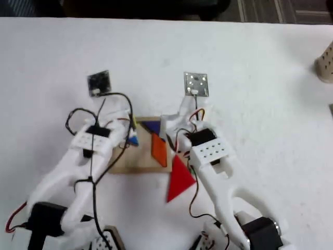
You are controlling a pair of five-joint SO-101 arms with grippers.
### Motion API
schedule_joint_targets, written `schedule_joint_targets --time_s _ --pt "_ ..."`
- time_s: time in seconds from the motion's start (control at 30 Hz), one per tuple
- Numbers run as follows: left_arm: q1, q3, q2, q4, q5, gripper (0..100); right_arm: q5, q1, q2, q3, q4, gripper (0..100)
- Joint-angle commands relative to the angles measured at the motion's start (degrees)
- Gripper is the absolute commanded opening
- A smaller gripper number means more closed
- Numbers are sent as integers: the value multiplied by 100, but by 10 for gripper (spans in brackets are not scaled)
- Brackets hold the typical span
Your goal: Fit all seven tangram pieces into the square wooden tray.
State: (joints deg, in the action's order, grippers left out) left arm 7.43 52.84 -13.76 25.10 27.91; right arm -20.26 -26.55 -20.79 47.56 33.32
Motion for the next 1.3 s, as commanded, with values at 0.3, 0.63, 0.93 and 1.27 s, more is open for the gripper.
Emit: schedule_joint_targets --time_s 0.3,0.63,0.93,1.27 --pt "40 -1116 1464 668 9 22 79 13 -268 -44 -75 84" --pt "892 -738 980 721 9 22 79 13 -268 -44 -101 84" --pt "84 -747 629 571 9 22 79 57 -268 -44 -84 84" --pt "198 809 -541 747 -1125 22 79 57 -268 -44 -84 84"
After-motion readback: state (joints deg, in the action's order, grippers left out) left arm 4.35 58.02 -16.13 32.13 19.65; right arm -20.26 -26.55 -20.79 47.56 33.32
